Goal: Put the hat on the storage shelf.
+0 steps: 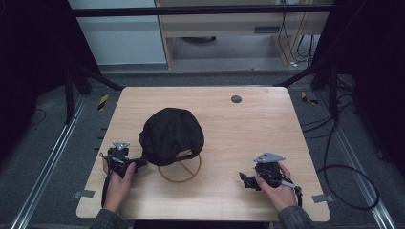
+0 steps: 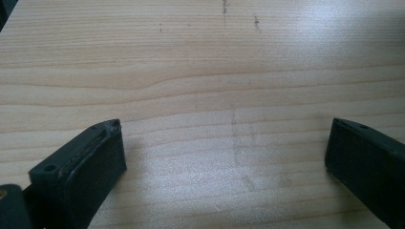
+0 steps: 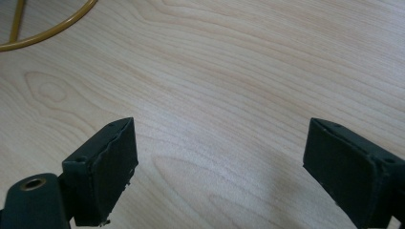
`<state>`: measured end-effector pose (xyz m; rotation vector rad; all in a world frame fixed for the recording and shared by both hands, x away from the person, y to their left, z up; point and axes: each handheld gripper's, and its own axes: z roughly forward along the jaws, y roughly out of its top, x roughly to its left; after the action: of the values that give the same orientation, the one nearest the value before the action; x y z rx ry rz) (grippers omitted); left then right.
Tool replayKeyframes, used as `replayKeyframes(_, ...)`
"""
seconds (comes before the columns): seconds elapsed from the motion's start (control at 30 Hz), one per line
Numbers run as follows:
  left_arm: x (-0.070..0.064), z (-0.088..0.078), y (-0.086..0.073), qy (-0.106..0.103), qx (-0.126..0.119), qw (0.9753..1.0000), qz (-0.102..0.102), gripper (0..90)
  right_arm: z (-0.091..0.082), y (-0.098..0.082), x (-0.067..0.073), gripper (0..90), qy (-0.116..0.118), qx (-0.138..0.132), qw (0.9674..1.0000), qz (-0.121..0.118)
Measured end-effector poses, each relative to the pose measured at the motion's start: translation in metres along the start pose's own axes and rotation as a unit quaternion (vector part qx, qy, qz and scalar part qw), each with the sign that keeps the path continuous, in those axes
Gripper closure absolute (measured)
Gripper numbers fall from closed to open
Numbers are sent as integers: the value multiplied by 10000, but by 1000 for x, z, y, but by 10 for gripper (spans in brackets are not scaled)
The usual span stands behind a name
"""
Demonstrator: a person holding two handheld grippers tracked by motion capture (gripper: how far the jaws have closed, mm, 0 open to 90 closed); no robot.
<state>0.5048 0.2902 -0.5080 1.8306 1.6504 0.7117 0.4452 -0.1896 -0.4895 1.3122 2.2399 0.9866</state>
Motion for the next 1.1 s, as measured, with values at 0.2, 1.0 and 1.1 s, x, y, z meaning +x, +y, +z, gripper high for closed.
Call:
replayKeyframes(0.2,1,1,0,0,-8,10000,-8,0,8,3,0,115,-94,-103,9999,61)
replayKeyframes(1.0,9,1,1,76,11,10000,-65,0,31,5,-2,100,-234,-41,9991,338)
replayKeyframes(1.1,10,1,2,93,15,9999,-78,0,33,5,-1,95,-332,-47,9992,214)
